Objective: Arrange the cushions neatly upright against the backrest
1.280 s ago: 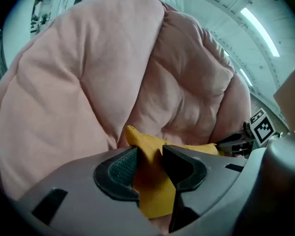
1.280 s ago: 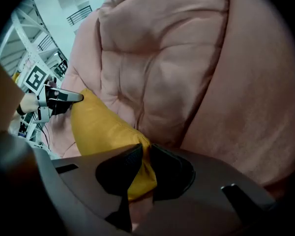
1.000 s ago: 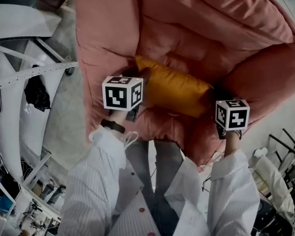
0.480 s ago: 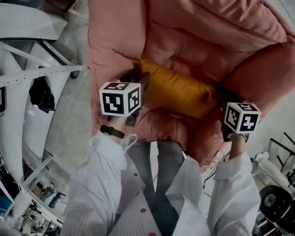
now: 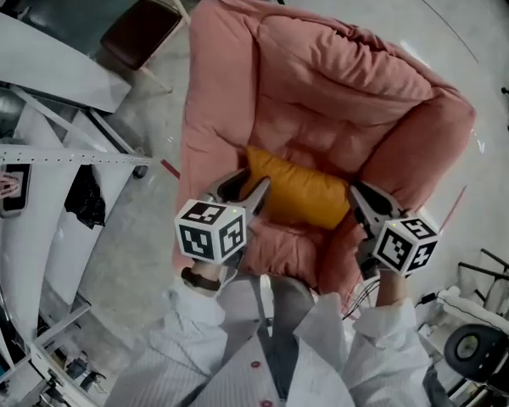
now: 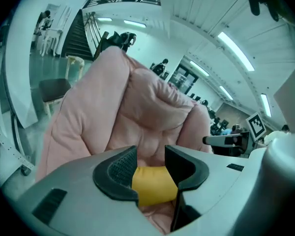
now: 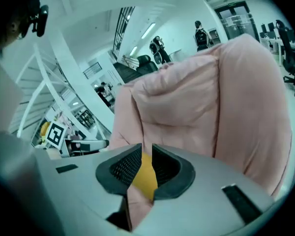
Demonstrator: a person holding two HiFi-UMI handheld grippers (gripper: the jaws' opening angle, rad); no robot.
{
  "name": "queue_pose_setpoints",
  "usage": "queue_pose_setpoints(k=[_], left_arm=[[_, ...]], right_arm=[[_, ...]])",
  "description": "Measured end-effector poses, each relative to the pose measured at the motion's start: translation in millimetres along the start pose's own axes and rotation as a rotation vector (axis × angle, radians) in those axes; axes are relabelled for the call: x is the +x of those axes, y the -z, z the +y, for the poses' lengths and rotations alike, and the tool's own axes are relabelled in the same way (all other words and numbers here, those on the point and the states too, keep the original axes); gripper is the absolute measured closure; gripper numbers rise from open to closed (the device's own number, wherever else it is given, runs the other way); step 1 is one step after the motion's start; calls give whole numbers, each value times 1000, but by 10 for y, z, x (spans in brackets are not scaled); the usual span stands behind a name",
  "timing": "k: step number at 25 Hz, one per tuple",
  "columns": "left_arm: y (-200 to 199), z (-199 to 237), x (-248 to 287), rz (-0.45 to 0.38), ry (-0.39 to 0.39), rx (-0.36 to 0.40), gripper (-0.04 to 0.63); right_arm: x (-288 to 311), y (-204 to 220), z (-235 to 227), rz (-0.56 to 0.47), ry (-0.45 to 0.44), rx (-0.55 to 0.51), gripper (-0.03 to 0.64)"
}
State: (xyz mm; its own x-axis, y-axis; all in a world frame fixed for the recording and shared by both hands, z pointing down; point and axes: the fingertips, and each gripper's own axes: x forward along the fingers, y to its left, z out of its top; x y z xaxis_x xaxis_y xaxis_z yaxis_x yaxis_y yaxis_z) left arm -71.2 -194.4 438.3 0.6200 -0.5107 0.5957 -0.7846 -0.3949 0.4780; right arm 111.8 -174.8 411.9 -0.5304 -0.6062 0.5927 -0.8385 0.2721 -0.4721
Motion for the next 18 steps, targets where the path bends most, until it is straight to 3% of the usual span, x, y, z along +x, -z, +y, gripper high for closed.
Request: queue_pose_setpoints(k=[7,13,18], left_arm=[[-747,-878,-706,-181,163,104,454],[-1368,-1650,-1354,-342,259,233,546],[-1583,-2171,-1764,-401,331,351,580]], right_arm=[[-685,-862,1065,-229,-164,-77,581],[-1419,-1437,1768,-398,-189,-244,597],[-1880,-1651,2308,-493,-247,-323,601]])
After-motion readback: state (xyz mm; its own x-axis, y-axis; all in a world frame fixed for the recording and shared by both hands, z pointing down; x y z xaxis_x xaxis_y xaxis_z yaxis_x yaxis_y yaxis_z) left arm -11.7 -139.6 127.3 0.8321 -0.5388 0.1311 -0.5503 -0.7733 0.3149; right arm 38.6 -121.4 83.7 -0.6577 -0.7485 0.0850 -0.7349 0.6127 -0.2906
